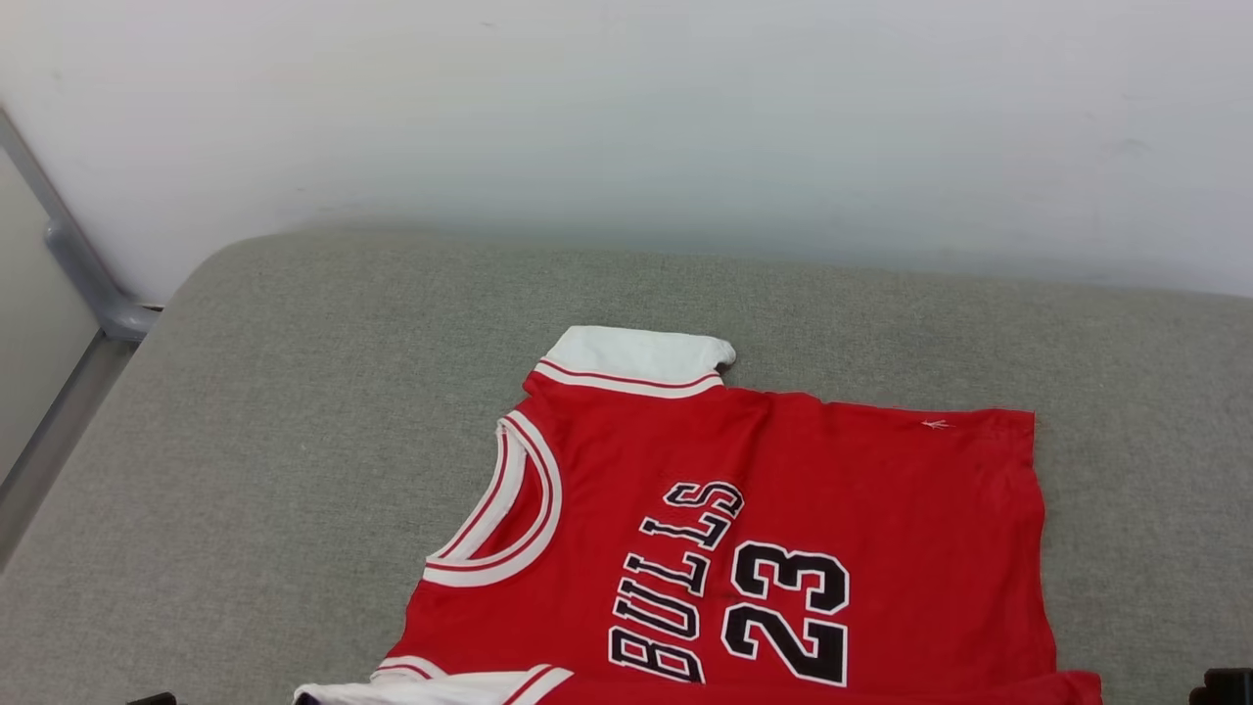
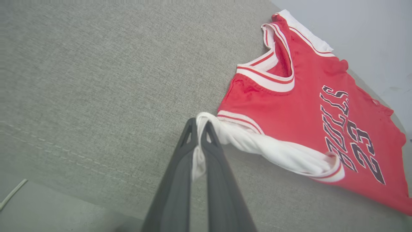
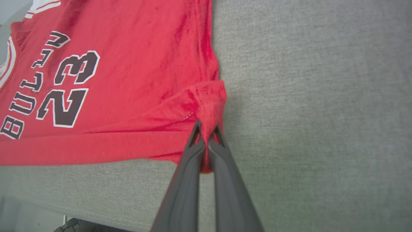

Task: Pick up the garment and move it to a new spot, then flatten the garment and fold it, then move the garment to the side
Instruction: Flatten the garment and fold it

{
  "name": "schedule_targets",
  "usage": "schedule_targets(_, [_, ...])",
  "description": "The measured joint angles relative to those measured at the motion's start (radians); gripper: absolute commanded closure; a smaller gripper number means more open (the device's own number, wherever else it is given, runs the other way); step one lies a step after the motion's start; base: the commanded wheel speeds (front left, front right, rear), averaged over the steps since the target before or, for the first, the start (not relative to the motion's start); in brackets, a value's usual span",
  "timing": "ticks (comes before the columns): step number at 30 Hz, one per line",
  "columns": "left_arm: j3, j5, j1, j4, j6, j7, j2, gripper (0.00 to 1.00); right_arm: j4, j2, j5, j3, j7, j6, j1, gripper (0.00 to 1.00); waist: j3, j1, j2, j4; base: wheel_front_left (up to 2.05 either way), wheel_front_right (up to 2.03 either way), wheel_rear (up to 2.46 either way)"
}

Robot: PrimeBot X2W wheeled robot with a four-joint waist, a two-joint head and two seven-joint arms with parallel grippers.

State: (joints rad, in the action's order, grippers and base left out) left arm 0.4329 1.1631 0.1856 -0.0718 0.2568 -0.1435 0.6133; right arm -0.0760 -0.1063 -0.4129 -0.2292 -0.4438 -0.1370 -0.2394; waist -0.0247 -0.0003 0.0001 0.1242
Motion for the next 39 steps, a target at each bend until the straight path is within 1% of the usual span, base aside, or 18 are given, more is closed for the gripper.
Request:
schedule_targets(2, [-0.001,-0.007,0.004,0.040,0.014,0.002,0.011,1.00,0.034,0.012,0.014,-0.003,-0.011,0.001,-0.011,1.00,0.001,0.0001,0.0000,-0.003,0.00,0.00,0.00])
schedule_targets(6, [0.010,-0.027,-0.016,0.077,0.024,0.014,0.015,1.00,0.072,0.017,0.040,-0.001,-0.026,0.005,-0.006,1.00,0.008,0.0001,0.0000,-0.011,0.00,0.00,0.00])
schedule_targets(9, [0.023,-0.049,-0.080,0.083,0.015,0.030,0.018,1.00,0.095,0.024,0.077,0.009,-0.040,0.005,0.012,1.00,0.021,0.0001,0.0000,-0.018,0.00,0.00,0.00])
schedule_targets(15, [0.050,-0.079,-0.231,0.025,-0.029,0.055,-0.011,1.00,0.103,0.031,0.143,0.032,-0.023,0.005,0.108,1.00,0.077,0.0004,0.0000,-0.034,0.00,0.00,0.00])
schedule_targets(17, [0.059,-0.086,-0.284,-0.015,-0.053,0.061,-0.029,1.00,0.085,0.031,0.160,0.044,-0.013,0.006,0.149,0.98,0.103,0.0004,0.0000,-0.038,0.00,0.00,0.00])
schedule_targets(21, [0.092,-0.096,-0.376,-0.114,-0.098,0.086,-0.067,1.00,0.026,0.029,0.179,0.065,0.005,0.006,0.213,0.98,0.158,0.0005,-0.0001,-0.044,0.00,0.00,0.00])
schedule_targets(22, [0.105,-0.101,-0.397,-0.137,-0.109,0.094,-0.076,1.00,0.011,0.025,0.192,0.072,0.011,0.006,0.224,0.96,0.171,0.0004,-0.0001,-0.045,0.00,0.00,0.00])
schedule_targets(23, [0.110,-0.104,-0.414,-0.163,-0.121,0.099,-0.085,1.00,-0.006,0.021,0.201,0.078,0.021,0.006,0.235,0.92,0.183,0.0005,0.0000,-0.046,0.00,0.00,0.00])
schedule_targets(24, [0.115,-0.102,-0.428,-0.186,-0.133,0.104,-0.095,1.00,-0.022,0.020,0.201,0.081,0.027,0.006,0.246,0.83,0.194,0.0005,0.0000,-0.047,0.00,0.00,0.00])
schedule_targets(25, [0.121,-0.103,-0.440,-0.212,-0.145,0.110,-0.101,1.00,-0.038,0.020,0.201,0.085,0.038,0.006,0.258,0.65,0.204,0.0005,-0.0001,-0.048,0.00,0.00,0.00])
schedule_targets(26, [0.128,-0.102,-0.449,-0.233,-0.155,0.115,-0.107,0.95,-0.053,0.018,0.203,0.091,0.047,0.006,0.265,0.53,0.212,0.0006,-0.0001,-0.049,0.00,0.00,0.00])
schedule_targets(27, [0.132,-0.100,-0.458,-0.253,-0.166,0.120,-0.115,0.69,-0.069,0.017,0.200,0.095,0.052,0.006,0.270,0.14,0.218,0.0005,0.0000,-0.050,0.00,0.00,0.00])
schedule_targets(28, [0.137,-0.098,-0.465,-0.269,-0.175,0.123,-0.123,0.34,-0.082,0.018,0.190,0.097,0.063,0.006,0.274,0.00,0.221,0.0005,0.0000,-0.050,0.00,0.00,0.00])
schedule_targets(29, [0.140,-0.095,-0.474,-0.283,-0.182,0.123,-0.129,0.00,-0.088,0.016,0.187,0.104,0.081,0.006,0.278,0.00,0.223,0.0005,-0.0001,-0.049,0.00,0.00,0.00])
schedule_targets(31, [0.136,-0.094,-0.484,-0.307,-0.190,0.109,-0.141,0.00,-0.101,0.016,0.165,0.111,0.119,0.006,0.282,0.00,0.219,0.0005,0.0000,-0.048,0.00,0.00,0.00])
schedule_targets(34, [0.128,-0.094,-0.486,-0.332,-0.191,0.088,-0.145,0.00,-0.103,0.015,0.130,0.115,0.215,0.006,0.282,0.00,0.202,0.0005,-0.0001,-0.047,0.00,0.00,0.00])
schedule_targets(37, [0.124,-0.095,-0.486,-0.340,-0.185,0.086,-0.136,0.00,-0.098,0.003,0.119,0.119,0.305,0.006,0.273,0.00,0.176,0.0004,0.0000,-0.044,0.00,0.00,0.00])
schedule_targets(39, [0.122,-0.096,-0.486,-0.333,-0.177,0.094,-0.116,0.00,-0.086,-0.003,0.124,0.120,0.351,0.006,0.259,0.00,0.156,0.0004,0.0000,-0.042,0.00,0.00,0.00])
